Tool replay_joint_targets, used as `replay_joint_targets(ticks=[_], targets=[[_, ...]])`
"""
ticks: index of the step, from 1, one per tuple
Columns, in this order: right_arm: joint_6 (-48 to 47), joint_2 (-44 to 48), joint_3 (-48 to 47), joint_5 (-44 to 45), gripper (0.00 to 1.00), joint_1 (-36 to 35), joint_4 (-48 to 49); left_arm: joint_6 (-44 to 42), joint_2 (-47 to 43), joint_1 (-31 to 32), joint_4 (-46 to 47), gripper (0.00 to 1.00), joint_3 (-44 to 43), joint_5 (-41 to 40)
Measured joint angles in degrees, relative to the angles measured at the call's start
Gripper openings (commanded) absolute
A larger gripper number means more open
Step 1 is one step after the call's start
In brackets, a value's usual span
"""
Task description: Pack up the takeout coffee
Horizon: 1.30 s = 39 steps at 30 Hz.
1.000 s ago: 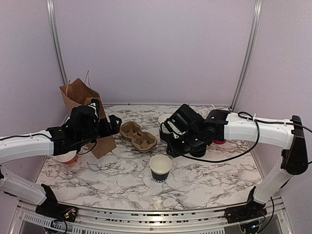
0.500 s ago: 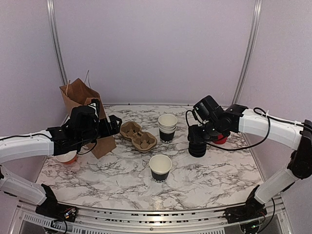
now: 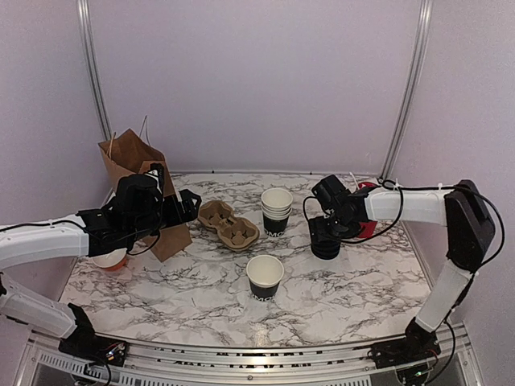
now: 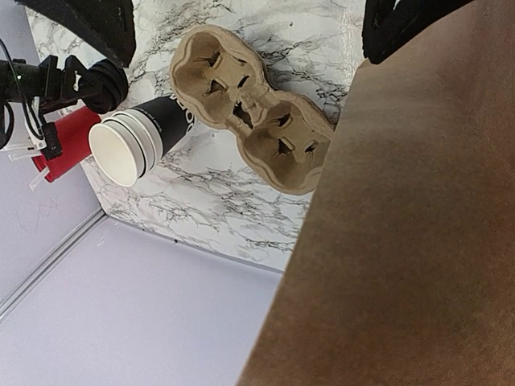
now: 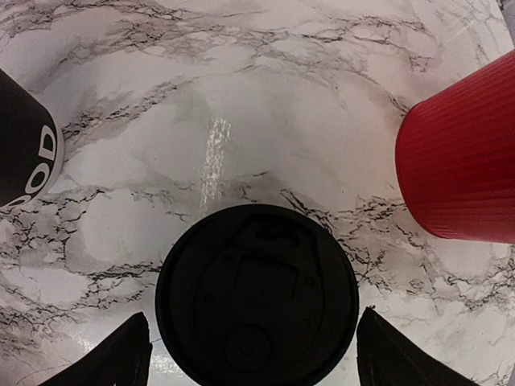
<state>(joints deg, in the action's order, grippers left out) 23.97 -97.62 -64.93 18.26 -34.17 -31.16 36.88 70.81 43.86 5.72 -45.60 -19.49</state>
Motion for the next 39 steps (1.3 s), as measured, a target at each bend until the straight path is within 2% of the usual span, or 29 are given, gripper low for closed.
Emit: replay_joint_targets(ticks=[10,12,13,16,17,21,25,32,39], targets=[[-0.68,-5.25,-1.6,0.28,0.81,2.32,4.66,0.2,-0.35,0.0,-0.02,0.99,0.02,-0.04],[-0.63,-5.38,-1.6,0.13,0.77,2.34,5.14,0.24,-0.35,0.0,-0.04,0.99,0.02,-0.04],[-0.44,-5.38,-1.6,-0.02,0.69,2.32,6.03,0.28,-0.35,0.0,-0.02,0.99,0.02,-0.04],[-0.33,-5.35,-1.57,-0.13,0.58,2.32,6.29,0.35,-0.35,0.0,-0.02,0.99,0.02,-0.04],[-0.26,-5.33,-1.57,-0.2,0.58,2.32,6.34,0.37,-0.35,0.0,-0.02,0.99,0.02,-0.04],[-0.17,-5.05,-1.57,-0.2,0.7,2.32,6.23,0.42,-0.35,0.0,-0.02,0.99,0.02,-0.04],[-0.33,-4.42,-1.55,-0.22,0.76,2.32,5.81,0.44,-0.35,0.0,-0.02,0.99,0.02,-0.04],[-1.77,-2.1,-1.77,0.02,0.8,-0.26,5.35,0.55,-0.35,0.0,-0.02,0.99,0.02,-0.04],[-2.38,-4.09,-3.82,0.52,0.82,-3.26,4.37,1.07,-0.35,0.0,-0.04,0.99,0.02,-0.04]])
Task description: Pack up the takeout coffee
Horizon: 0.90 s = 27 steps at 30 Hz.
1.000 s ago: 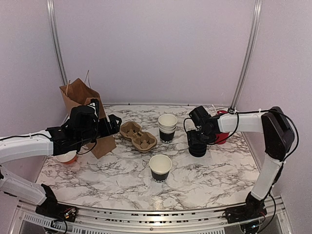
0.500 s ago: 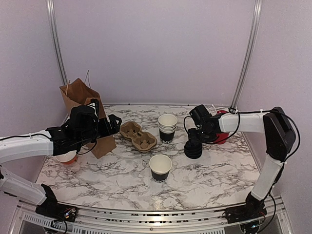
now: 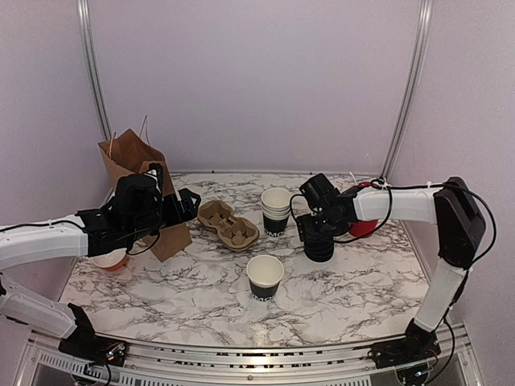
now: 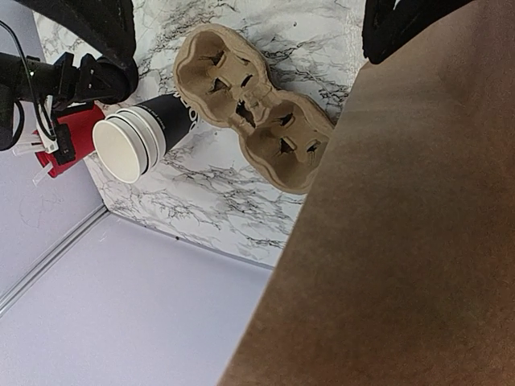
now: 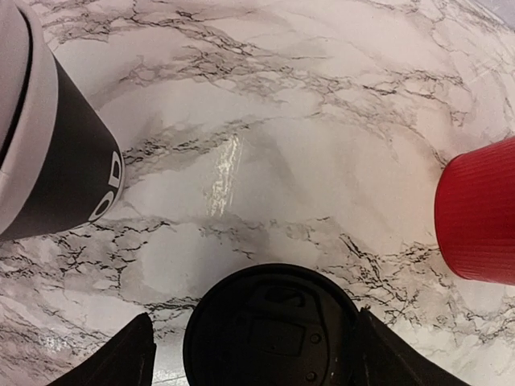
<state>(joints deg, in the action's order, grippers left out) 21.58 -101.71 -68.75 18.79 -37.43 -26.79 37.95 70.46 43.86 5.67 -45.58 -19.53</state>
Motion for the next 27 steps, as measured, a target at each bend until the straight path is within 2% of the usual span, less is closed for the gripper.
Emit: replay_joint_targets(ticks=[10,15,20,27], targets=[[1.49,-0.74,4.44,1.29,0.8,0.09,0.68,0.07,0.0,0.0,0.0,0.99,0.0,-0.02],[2.97,-0.2,6.91,1.86,0.73,0.09,4.33,0.15,0.0,0.0,0.0,0.99,-0.02,-0.02],[4.55,1.22,9.4,2.36,0.59,0.09,7.19,0.17,0.07,0.0,0.0,0.99,-0.07,-0.02],[5.38,3.1,9.73,3.52,0.55,0.02,6.01,0.17,0.42,0.0,-0.02,0.99,-0.44,-0.02]])
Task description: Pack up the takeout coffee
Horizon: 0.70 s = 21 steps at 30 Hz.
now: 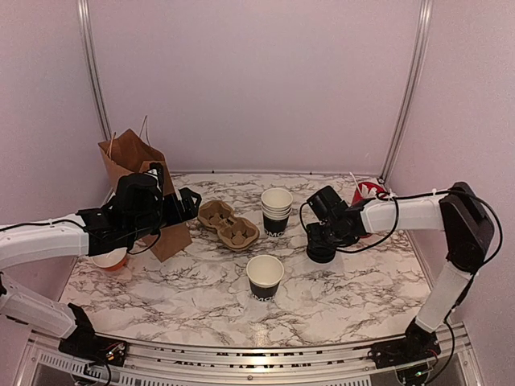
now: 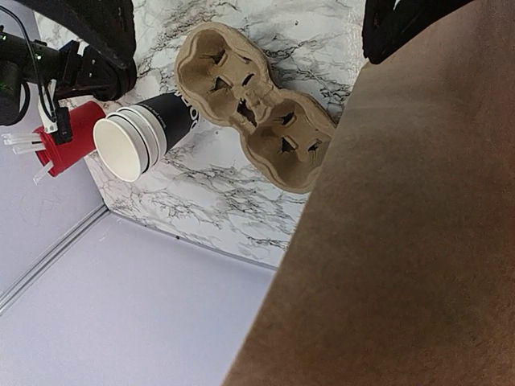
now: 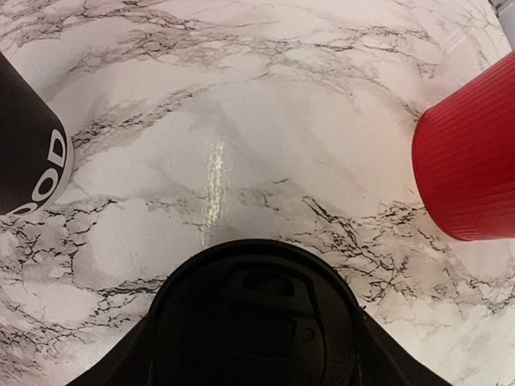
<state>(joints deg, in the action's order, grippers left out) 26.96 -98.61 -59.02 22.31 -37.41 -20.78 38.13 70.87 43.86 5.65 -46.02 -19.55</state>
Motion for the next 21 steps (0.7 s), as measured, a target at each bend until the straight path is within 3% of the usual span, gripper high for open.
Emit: replay_joint_targets(ticks=[9,21], targets=[[-0.2,5.09,-3.61,1.68,0.57,-0.33,-1.62,0.02,0.0,0.0,0.0,0.99,0.0,0.0],[0.04,5.2,-3.72,0.26,0.72,-0.61,-3.74,0.02,0.0,0.0,0.0,0.99,0.0,0.0]])
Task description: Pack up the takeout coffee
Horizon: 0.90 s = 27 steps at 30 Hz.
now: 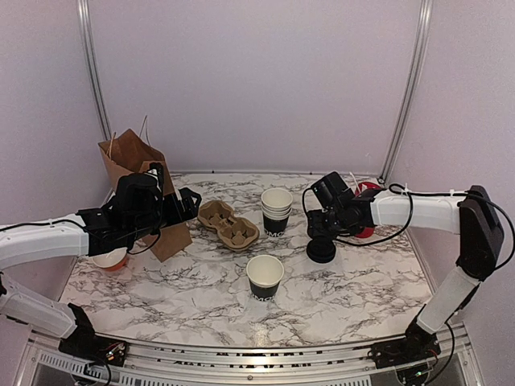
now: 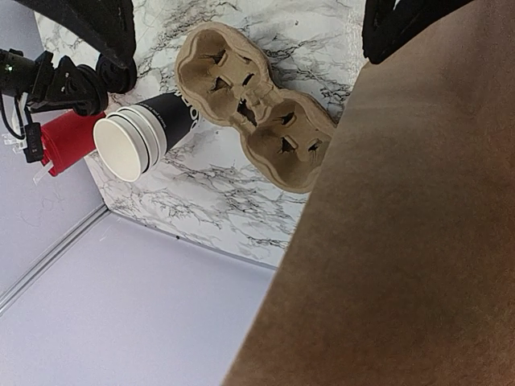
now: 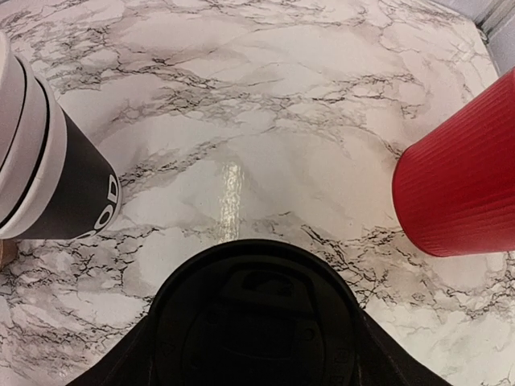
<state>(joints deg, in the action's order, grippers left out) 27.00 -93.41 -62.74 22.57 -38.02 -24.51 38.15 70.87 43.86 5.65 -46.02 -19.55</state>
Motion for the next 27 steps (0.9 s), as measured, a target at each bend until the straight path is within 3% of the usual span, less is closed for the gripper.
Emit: replay_joint_targets(ticks=[27], targets=[[1.6,2.05,5.01,-3.58,0.82,-0.13,-0.81,0.02,0.0,0.0,0.02,0.99,0.0,0.04]])
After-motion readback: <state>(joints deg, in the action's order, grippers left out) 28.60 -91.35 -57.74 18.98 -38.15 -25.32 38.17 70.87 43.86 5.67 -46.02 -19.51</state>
